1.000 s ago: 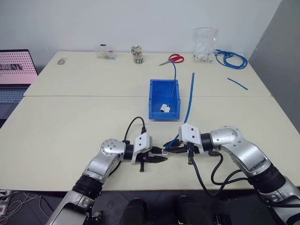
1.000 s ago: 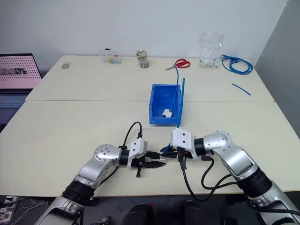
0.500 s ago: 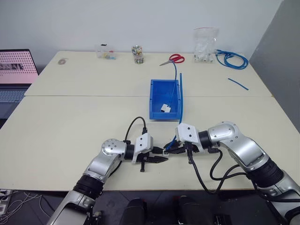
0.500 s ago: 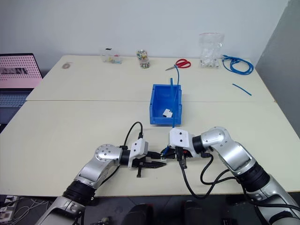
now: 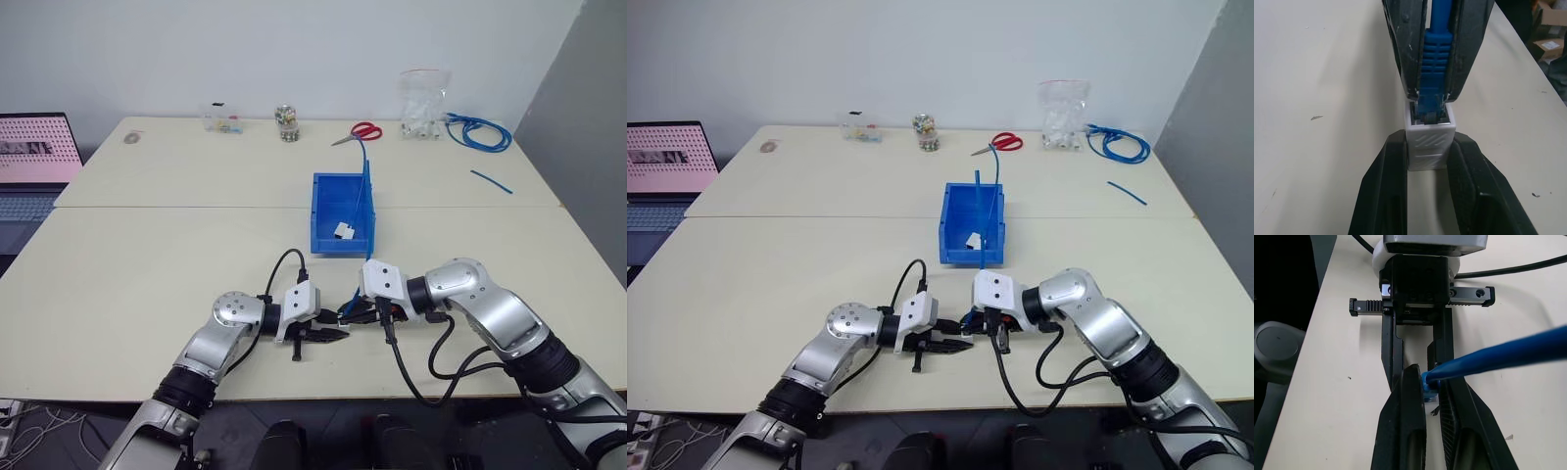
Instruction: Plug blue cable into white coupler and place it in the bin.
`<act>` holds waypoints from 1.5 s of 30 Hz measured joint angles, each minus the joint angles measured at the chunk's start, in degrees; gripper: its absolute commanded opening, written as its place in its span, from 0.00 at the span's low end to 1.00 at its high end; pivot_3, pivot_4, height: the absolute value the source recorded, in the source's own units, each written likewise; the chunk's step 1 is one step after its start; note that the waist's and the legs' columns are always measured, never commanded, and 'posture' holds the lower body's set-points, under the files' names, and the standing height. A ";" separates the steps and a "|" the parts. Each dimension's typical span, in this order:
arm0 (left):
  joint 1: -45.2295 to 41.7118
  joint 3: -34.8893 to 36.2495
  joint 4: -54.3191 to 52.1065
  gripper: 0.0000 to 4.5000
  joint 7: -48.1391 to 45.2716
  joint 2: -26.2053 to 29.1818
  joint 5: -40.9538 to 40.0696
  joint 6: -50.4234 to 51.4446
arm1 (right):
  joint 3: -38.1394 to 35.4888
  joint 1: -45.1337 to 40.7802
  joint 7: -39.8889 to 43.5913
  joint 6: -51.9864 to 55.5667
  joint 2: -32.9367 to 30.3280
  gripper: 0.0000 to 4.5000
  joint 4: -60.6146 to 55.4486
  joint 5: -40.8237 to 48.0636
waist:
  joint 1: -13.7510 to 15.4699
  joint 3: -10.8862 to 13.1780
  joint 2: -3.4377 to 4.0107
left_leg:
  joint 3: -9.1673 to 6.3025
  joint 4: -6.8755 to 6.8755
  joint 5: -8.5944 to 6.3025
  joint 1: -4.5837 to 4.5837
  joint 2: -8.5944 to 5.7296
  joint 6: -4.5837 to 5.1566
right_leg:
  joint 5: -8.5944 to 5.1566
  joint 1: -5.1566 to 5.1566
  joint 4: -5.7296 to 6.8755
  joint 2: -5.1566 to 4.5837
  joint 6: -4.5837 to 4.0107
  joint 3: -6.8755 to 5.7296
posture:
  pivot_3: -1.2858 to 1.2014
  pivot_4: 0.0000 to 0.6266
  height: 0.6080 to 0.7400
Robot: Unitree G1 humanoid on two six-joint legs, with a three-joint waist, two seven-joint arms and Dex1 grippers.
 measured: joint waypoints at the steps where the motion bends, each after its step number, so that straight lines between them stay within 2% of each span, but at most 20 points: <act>1: 0.21 0.08 -0.60 0.43 0.12 -0.04 -0.09 0.42 | -0.31 0.24 -0.37 0.24 0.46 0.02 0.00 0.01 | -0.02 0.00 0.00 | 0.01 0.00 0.00 0.01 0.00 0.00 | -0.01 0.00 0.01 0.00 0.01 0.01 | 0.52 0.24 1.00; 4: 0.72 0.59 -3.83 0.57 1.36 -0.21 -1.47 2.82 | -2.58 0.94 -1.26 2.93 0.64 0.02 -0.43 1.17 | -0.02 0.00 0.00 | -0.01 0.00 0.00 0.00 0.01 -0.01 | -0.01 -0.01 0.02 -0.01 0.01 0.01 | 0.52 0.24 1.00; 7: 2.22 2.89 -8.92 0.71 3.60 0.10 -3.76 6.67 | -6.79 2.40 -3.21 11.02 0.95 0.02 -2.41 5.36 | -0.01 0.05 0.02 | -0.02 0.00 -0.01 -0.06 -0.01 -0.02 | -0.01 -0.04 0.04 -0.06 0.01 0.02 | 0.52 0.24 1.00; 10: 4.92 6.40 -15.12 0.86 6.57 1.69 -6.51 11.82 | -12.67 2.46 -6.20 21.27 1.43 0.02 -3.09 10.02 | -0.01 0.13 0.05 | -0.11 0.02 -0.01 -0.28 0.01 -0.02 | -0.01 -0.17 0.04 -0.28 0.01 0.02 | 0.52 0.24 1.00; 13: 7.59 11.28 -22.55 1.00 11.13 3.45 -9.42 18.35 | -21.74 -3.02 -10.23 31.23 6.06 0.02 -0.93 16.72 | -0.52 0.34 0.11 | -0.07 0.03 -0.01 -0.55 0.05 -0.02 | 0.02 -0.50 0.15 -0.25 0.01 0.03 | 0.52 0.24 1.00; 17: 8.60 18.34 -32.11 1.00 23.82 -0.66 -11.19 23.09 | -29.51 -16.96 -16.85 33.94 9.77 0.02 11.25 18.53 | -0.22 0.38 0.15 | -0.09 0.05 0.00 -0.70 0.03 -0.02 | 0.15 -0.65 0.15 -0.23 -0.20 -0.01 | 0.52 0.24 1.00; 21: 9.29 22.27 -37.89 1.00 35.56 -5.67 -11.11 26.52 | -31.57 -26.95 -22.66 29.59 12.71 0.02 29.08 15.83 | -0.09 0.37 0.14 | 0.09 0.02 -0.01 -0.92 -0.10 -0.03 | 0.23 -0.89 0.14 -0.12 -0.21 0.12 | 0.52 0.24 1.00; 23: 11.05 21.94 -40.54 1.00 40.31 -9.13 -11.03 27.72 | -31.17 -30.90 -24.68 25.35 13.99 0.18 37.95 13.17 | -0.13 0.37 0.14 | 0.19 0.04 -0.01 -1.00 -0.14 -0.03 | 0.28 -0.98 0.10 -0.19 -0.13 0.19 | 0.52 0.24 1.00; 25: 13.37 20.85 -42.17 1.00 44.38 -11.69 -10.64 28.83 | -30.59 -34.41 -25.84 20.34 15.23 0.26 46.23 10.54 | -0.14 0.37 0.14 | 0.21 0.01 -0.02 -1.03 -0.16 -0.04 | 0.27 -1.00 0.07 -0.25 -0.12 0.20 | 0.52 0.24 1.00; 29: 18.41 17.75 -44.69 1.00 48.83 -13.54 -8.49 28.95 | -28.89 -39.73 -25.97 11.12 17.89 0.49 60.16 6.15 | -0.19 0.38 0.15 | 0.19 -0.05 -0.04 -1.04 -0.12 -0.07 | 0.25 -1.05 0.07 -0.24 -0.16 0.18 | 0.52 0.24 1.00; 32: 18.53 17.15 -44.70 1.00 50.55 -14.01 -8.00 28.76 | -28.75 -41.35 -25.68 7.63 18.78 0.63 66.08 4.77 | -0.02 0.38 0.15 | 0.10 -0.03 -0.03 -1.05 -0.13 -0.06 | 0.25 -1.04 0.12 -0.19 -0.17 0.11 | 0.52 0.24 1.00; 36: 17.35 17.67 -44.63 1.00 52.29 -13.96 -7.47 28.67 | -29.02 -42.96 -26.16 4.65 17.21 0.88 69.01 2.95 | -0.03 0.39 0.16 | 0.15 0.05 -0.03 -1.04 -0.15 -0.06 | 0.25 -1.01 0.10 -0.17 -0.17 0.14 | 0.52 0.24 1.00; 39: 17.09 18.34 -44.12 1.00 52.81 -13.95 -7.54 28.83 | -29.21 -42.10 -25.50 5.24 13.96 0.88 66.98 2.86 | -0.01 0.39 0.16 | 0.14 0.05 -0.03 -1.05 -0.14 -0.06 | 0.25 -1.01 0.10 -0.16 -0.17 0.12 | 0.52 0.24 1.00; 41: 16.94 18.73 -43.56 1.00 53.32 -13.93 -7.62 29.30 | -28.94 -38.58 -24.17 6.98 10.60 0.88 60.13 2.81 | 0.17 0.39 0.16 | 0.08 0.04 -0.03 -1.07 -0.13 -0.06 | 0.25 -0.99 0.10 -0.16 -0.17 0.08 | 0.52 0.24 1.00; 45: 16.34 20.14 -41.70 1.00 53.86 -13.74 -7.88 30.39 | -26.46 -24.04 -20.29 11.50 2.77 0.88 40.48 2.52 | 0.30 0.39 0.15 | 0.02 0.01 -0.04 -1.17 -0.13 -0.07 | 0.23 -1.02 0.03 -0.19 -0.15 0.08 | 0.52 0.24 1.00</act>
